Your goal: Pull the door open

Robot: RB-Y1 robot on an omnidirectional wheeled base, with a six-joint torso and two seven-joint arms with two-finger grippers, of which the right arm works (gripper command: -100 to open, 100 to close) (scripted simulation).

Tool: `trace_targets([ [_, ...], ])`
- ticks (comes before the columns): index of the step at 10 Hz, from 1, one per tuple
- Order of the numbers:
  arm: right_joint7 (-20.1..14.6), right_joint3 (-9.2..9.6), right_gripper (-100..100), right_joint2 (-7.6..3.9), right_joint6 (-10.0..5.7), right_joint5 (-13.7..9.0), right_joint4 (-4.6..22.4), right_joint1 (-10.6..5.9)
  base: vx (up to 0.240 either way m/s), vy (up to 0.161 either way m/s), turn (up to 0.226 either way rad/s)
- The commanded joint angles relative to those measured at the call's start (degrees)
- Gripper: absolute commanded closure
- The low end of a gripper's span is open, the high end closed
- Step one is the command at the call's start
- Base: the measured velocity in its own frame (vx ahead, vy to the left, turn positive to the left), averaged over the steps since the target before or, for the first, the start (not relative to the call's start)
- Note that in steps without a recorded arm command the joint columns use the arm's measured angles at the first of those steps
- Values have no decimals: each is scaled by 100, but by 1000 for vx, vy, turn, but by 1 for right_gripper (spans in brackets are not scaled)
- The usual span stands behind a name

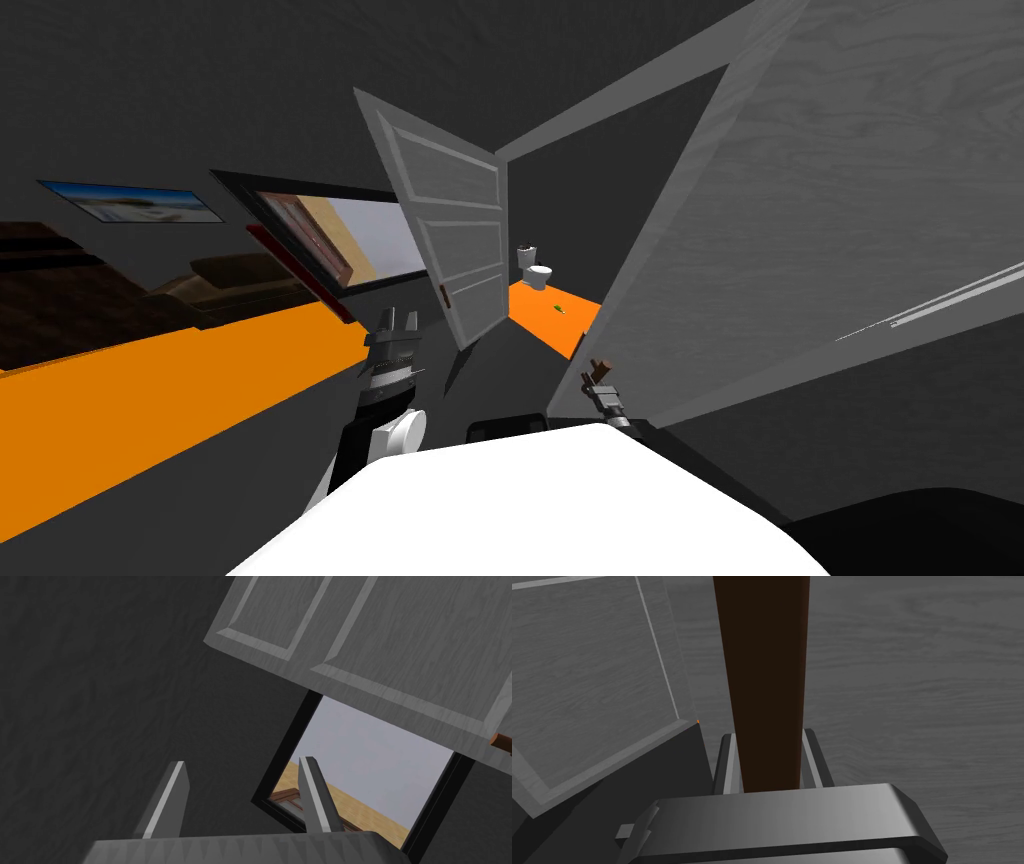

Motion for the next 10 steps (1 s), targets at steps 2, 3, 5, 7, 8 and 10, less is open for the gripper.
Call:
trace_targets([
  [2, -131, 133, 100, -97, -179, 54, 81, 44, -222, -43, 144],
  [3, -173, 173, 100, -132, -235, 70, 103, 55, -199, -56, 110],
  [5, -261, 257, 100, -205, -352, 103, 151, 78, -241, -21, 137],
  [7, -278, 269, 100, -217, -354, 107, 188, 59, -152, -43, 68],
  [8, -338, 329, 100, -242, -424, 140, 254, 63, -126, -28, 116],
  [10, -409, 378, 100, -282, -518, 170, 330, 51, -213, -51, 135],
])
